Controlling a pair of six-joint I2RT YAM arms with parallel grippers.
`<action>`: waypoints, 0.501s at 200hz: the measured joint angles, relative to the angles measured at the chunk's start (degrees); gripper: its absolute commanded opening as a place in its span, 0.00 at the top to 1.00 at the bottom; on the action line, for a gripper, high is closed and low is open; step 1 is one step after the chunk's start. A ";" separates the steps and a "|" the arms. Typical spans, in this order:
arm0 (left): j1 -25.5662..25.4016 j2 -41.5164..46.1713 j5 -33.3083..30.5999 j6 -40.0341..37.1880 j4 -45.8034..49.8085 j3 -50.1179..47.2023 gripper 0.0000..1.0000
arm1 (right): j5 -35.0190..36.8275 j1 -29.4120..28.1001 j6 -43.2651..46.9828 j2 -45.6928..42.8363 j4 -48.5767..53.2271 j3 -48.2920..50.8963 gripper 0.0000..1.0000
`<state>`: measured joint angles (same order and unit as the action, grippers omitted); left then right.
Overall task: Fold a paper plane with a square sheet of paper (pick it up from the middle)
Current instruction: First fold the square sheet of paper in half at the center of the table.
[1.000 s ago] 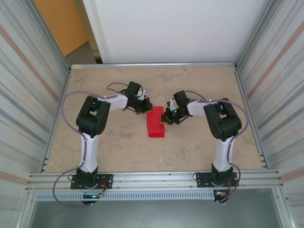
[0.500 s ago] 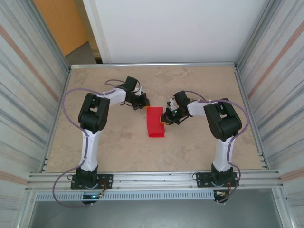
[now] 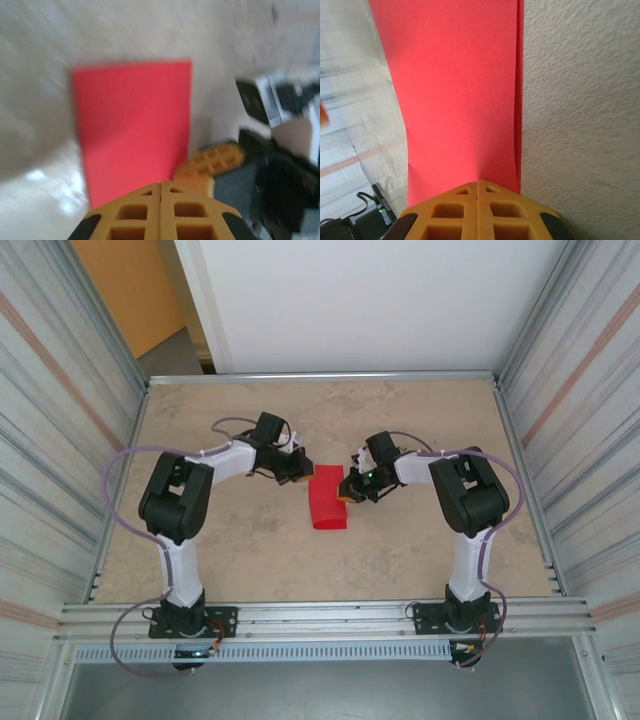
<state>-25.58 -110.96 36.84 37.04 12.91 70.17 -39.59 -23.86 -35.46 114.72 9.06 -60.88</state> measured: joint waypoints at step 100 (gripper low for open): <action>-5.07 1.84 0.61 2.86 -2.86 -10.54 1.00 | -0.13 0.09 0.00 0.00 0.00 0.00 1.00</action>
<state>-30.65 -109.12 37.45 39.90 10.04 59.64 -39.72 -23.77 -35.46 114.72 9.06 -60.88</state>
